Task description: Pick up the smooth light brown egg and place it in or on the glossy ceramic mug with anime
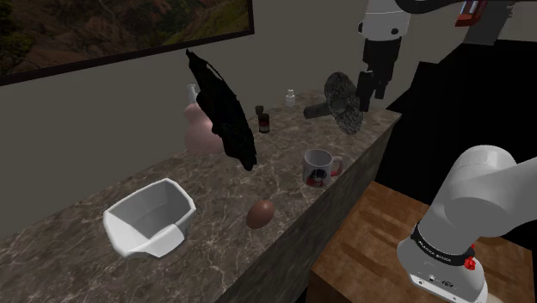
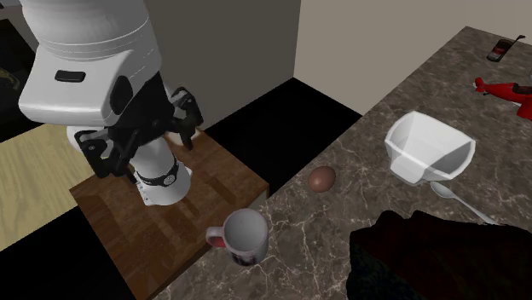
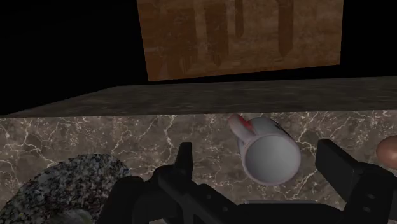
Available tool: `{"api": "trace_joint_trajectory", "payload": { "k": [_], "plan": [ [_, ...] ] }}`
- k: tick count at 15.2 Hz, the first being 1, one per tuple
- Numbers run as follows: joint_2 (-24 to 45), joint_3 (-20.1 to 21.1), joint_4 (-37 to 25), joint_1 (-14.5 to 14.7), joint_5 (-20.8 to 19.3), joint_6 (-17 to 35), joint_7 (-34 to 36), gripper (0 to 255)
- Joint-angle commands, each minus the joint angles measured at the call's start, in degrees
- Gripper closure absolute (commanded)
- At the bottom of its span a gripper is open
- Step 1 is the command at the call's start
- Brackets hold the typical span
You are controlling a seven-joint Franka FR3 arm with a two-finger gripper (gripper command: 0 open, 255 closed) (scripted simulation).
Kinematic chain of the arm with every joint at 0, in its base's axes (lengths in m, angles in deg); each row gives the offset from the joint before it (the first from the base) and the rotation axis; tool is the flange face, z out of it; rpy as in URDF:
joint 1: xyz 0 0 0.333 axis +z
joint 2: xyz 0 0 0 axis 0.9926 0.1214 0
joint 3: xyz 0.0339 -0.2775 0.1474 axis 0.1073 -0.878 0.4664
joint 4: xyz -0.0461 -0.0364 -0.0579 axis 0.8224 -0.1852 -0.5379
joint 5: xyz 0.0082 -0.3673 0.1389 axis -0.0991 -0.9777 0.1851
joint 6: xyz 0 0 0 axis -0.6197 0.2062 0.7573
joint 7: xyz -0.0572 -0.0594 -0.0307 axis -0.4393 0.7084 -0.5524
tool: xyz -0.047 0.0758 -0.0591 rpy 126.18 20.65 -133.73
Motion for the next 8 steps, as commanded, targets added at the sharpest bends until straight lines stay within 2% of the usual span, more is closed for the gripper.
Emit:
{"api": "trace_joint_trajectory", "payload": {
  "k": [1,8],
  "plan": [
    [0.0,0.0,0.0,0.0,0.0,0.0,0.0,0],
    [-5.4,7.5,12.2,-1.2,9.9,9.5,17.2,0]
  ]
}}
